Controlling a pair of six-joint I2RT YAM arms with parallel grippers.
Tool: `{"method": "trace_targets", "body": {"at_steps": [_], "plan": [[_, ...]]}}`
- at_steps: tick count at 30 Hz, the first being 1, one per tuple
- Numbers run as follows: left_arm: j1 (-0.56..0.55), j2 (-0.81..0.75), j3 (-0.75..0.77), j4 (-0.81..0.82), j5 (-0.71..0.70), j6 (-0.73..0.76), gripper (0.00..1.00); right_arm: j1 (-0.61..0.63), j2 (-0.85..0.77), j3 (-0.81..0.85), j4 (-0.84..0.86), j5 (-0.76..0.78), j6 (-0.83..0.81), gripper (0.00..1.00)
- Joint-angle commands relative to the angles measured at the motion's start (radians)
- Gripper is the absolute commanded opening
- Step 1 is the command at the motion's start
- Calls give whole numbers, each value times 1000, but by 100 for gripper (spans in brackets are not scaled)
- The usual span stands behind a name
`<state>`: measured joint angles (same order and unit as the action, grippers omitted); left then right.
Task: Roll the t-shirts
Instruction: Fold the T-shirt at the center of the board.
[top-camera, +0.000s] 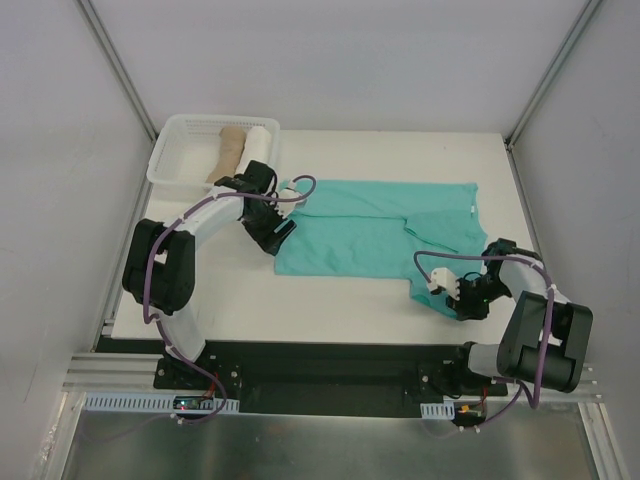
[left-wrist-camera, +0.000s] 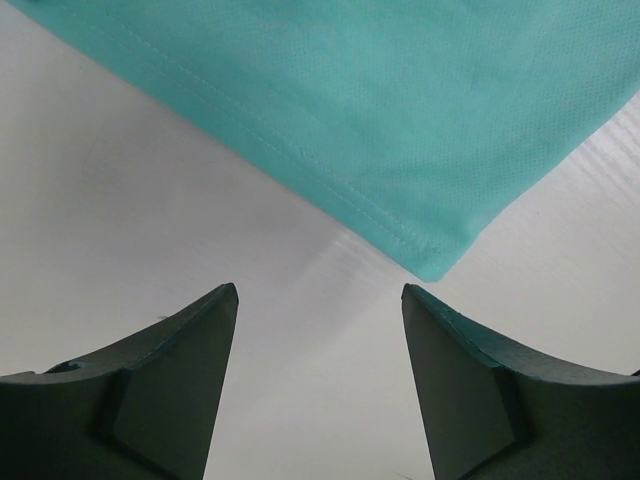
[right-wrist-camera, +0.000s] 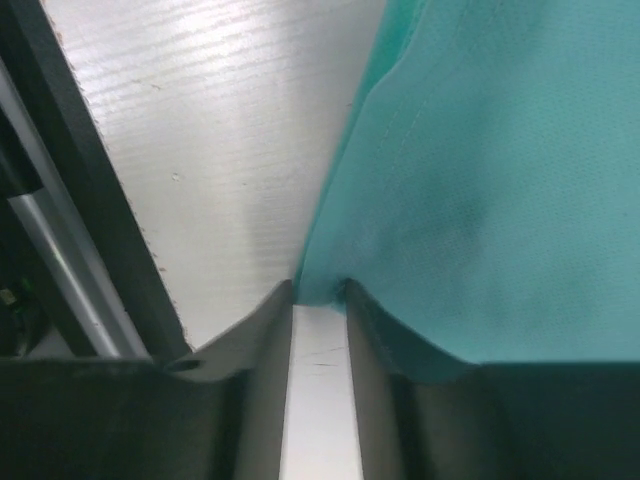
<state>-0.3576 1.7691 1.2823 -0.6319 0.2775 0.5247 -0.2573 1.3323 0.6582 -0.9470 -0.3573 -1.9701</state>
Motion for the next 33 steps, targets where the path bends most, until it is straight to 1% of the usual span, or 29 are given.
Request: {"method": "trace_targets", "body": {"at_steps": [1, 2, 4, 5, 6, 8, 9, 11, 12, 14, 15, 18, 19, 22, 24, 30, 33], "plan": [[19, -31, -21, -34, 8, -35, 68, -8, 4, -66, 88, 47, -633, 8], [22, -37, -23, -46, 17, -70, 68, -10, -8, -49, 86, 41, -575, 1], [26, -37, -24, -58, 25, -113, 69, -10, -41, -34, 73, 5, -524, 1], [26, -36, -21, -64, 23, -168, 69, -8, -60, -29, 48, -6, -477, 1], [29, -36, -14, -77, 29, -195, 69, -4, -112, -17, 30, -34, -454, 1], [31, -42, -11, -84, 51, -254, 68, 4, -163, -5, -43, -52, -403, 1], [31, -45, -14, -83, 69, -264, 69, 22, -210, 6, -65, -68, -322, 1], [31, -46, -17, -83, 83, -287, 69, 49, -260, 14, -102, -80, -219, 1], [31, -45, -21, -84, 86, -292, 69, 82, -304, 15, -110, -84, -102, 1], [31, -34, -24, -87, 94, -296, 69, 122, -343, 9, -93, -75, 33, 1], [31, -28, -18, -91, 101, -299, 68, 169, -363, 4, -76, -56, 171, 1], [31, 15, 9, -115, 124, -313, 63, 234, -384, -9, -70, -45, 272, 1], [31, 26, 18, -117, 117, -321, 62, 245, -398, -22, -56, -43, 345, 1], [31, 67, 52, -126, 118, -315, 52, 294, -415, -37, -1, -23, 419, 1], [31, 90, 64, -147, 123, -305, 49, 314, -426, -43, 27, -8, 467, 1], [31, 121, 75, -199, 117, -295, 50, 316, -409, -46, 48, 17, 487, 1], [31, 121, 63, -203, 127, -296, 52, 316, -400, -45, 51, 17, 484, 1]]}}
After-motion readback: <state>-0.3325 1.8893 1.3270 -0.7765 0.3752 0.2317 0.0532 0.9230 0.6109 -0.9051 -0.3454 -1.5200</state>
